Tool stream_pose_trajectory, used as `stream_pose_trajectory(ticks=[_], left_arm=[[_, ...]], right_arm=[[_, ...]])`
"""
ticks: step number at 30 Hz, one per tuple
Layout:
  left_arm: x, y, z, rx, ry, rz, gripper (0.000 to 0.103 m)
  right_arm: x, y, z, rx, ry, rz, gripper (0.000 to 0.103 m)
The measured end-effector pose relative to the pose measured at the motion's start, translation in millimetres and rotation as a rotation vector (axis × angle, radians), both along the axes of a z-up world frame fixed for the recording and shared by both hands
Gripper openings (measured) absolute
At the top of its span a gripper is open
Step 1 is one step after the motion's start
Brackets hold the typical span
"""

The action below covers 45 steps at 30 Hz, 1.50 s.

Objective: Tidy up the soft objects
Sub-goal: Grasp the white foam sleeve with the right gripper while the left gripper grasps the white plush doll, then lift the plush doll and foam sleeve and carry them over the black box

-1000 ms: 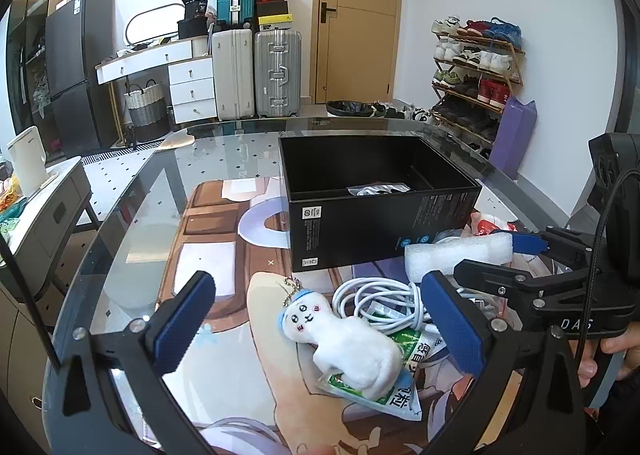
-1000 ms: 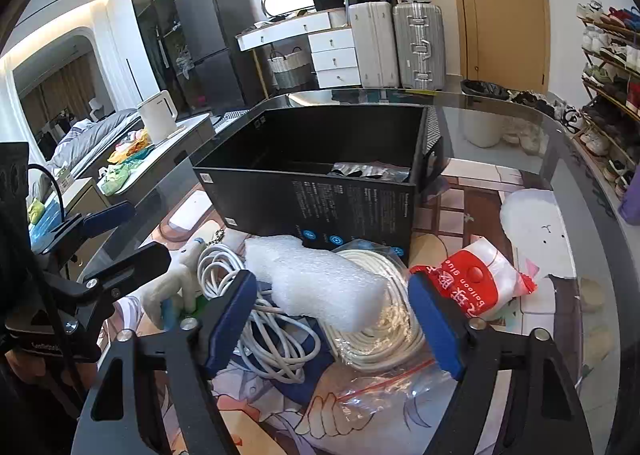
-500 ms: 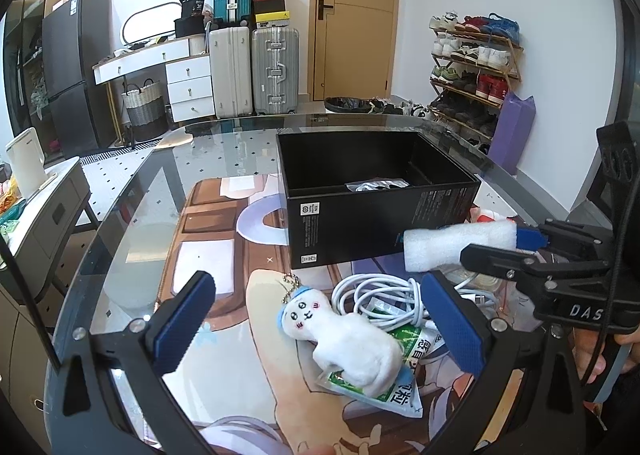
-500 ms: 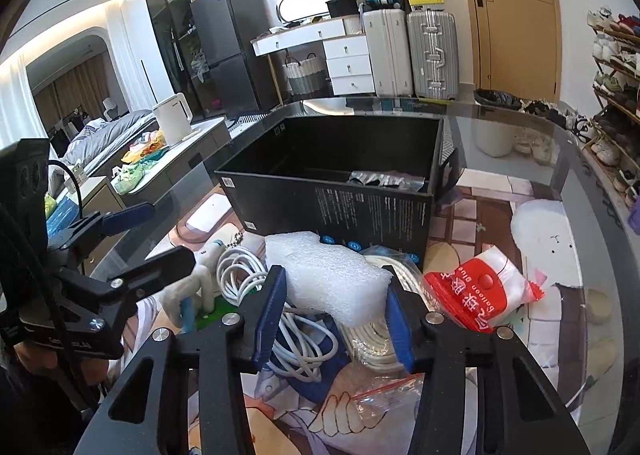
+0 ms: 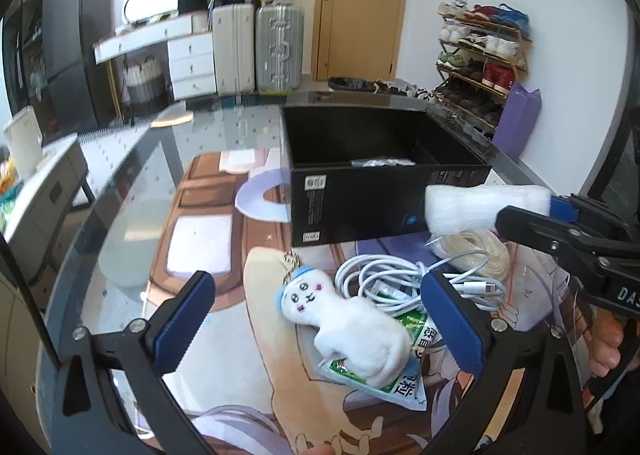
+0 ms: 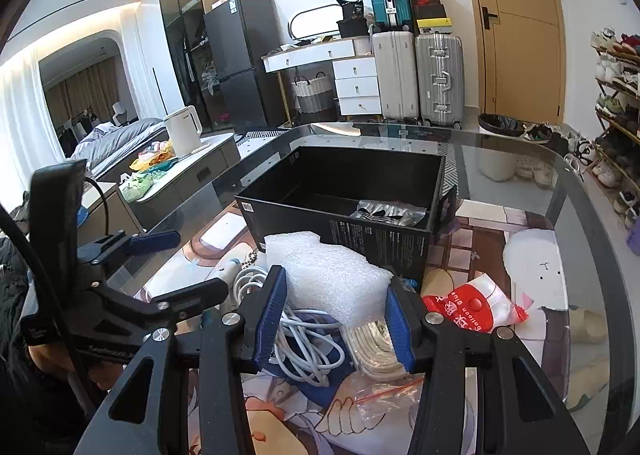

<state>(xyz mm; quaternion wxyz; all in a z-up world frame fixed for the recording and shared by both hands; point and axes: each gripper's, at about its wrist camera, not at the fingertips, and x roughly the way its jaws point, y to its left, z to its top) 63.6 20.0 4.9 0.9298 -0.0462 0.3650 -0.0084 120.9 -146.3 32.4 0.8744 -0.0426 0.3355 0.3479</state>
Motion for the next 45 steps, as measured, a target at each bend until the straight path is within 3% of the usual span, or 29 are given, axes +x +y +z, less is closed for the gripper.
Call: stream_pose_trajectory(ticks=[11,19,20,21,45], left_arm=[[8.3,5.6,-17.1,-0.071,0.111,-0.004,0.099],[6.2,4.9,-17.1,-0.119,0.129,-0.061,0.052],[5.5,4.7,-16.0,-0.119,0.127,-0.064,0.041],[5.4,5.0,-15.6,-0.121,0.13,-0.065,0.036],[-5.1,1.1,6.0,-0.087,0.02,-0.094,0.032]], right_arm=[[-0.9,-0.7,1.0,0.002,-0.006,0.0,0.048],[-1.4,-2.5,2.5,0.004,-0.01,0.004,0.048],[-1.7,-2.5,2.7,0.005,-0.011,0.005,0.048],[-1.8,-2.3,3.1,0.005,-0.013,0.005,0.048],[-2.7,-6.6,7.7,0.025,-0.042,0.008,0.048]])
